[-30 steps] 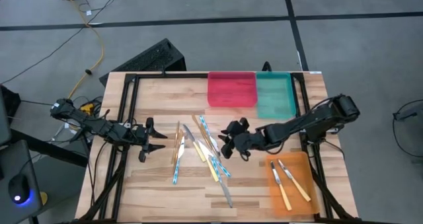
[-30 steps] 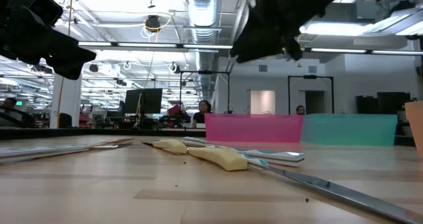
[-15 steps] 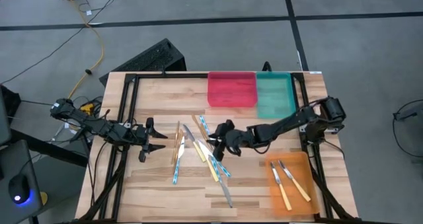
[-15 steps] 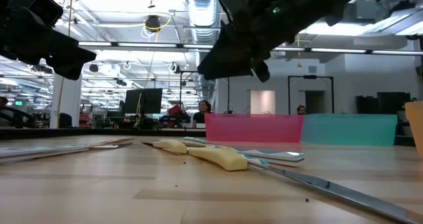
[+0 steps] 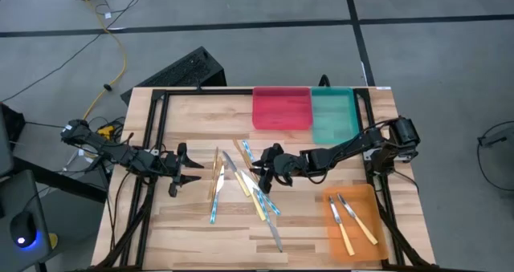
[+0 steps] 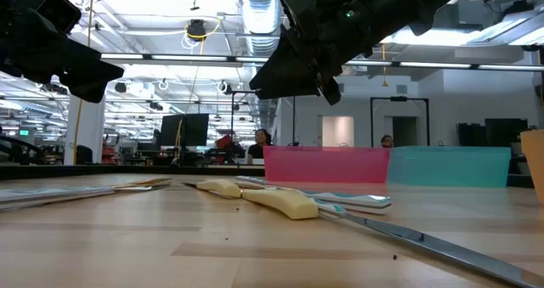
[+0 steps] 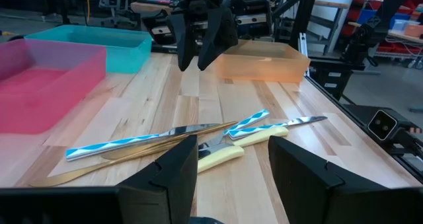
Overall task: Sort silverware by color (type)
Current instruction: Put the blue knife into the blue bin
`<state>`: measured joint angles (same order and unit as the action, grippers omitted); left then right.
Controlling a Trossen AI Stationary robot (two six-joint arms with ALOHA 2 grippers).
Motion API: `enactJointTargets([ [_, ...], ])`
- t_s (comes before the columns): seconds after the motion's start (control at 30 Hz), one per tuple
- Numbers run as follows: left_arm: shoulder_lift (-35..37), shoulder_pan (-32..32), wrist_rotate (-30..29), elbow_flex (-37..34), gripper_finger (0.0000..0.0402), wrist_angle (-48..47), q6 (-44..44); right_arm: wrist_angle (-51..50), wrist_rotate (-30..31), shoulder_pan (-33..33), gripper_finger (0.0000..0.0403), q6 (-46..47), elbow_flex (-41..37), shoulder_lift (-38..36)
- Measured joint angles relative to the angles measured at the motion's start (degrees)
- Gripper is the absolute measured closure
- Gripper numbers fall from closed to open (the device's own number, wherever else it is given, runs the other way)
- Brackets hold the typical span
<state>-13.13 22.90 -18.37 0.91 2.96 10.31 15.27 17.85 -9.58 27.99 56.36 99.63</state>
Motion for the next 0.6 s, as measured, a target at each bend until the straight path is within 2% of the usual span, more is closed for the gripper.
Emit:
enactJointTargets([
  [0.33, 0.00, 0.00, 0.00, 0.00, 0.0233, 0.00, 0.02, -0.52, 0.00, 0.04, 0.0266, 0.46, 0.00, 0.00],
  [0.6, 0.00, 0.00, 0.00, 0.00, 0.0233, 0.00, 0.02, -0.46, 0.04, 0.04, 0.0244, 0.50, 0.00, 0.00],
])
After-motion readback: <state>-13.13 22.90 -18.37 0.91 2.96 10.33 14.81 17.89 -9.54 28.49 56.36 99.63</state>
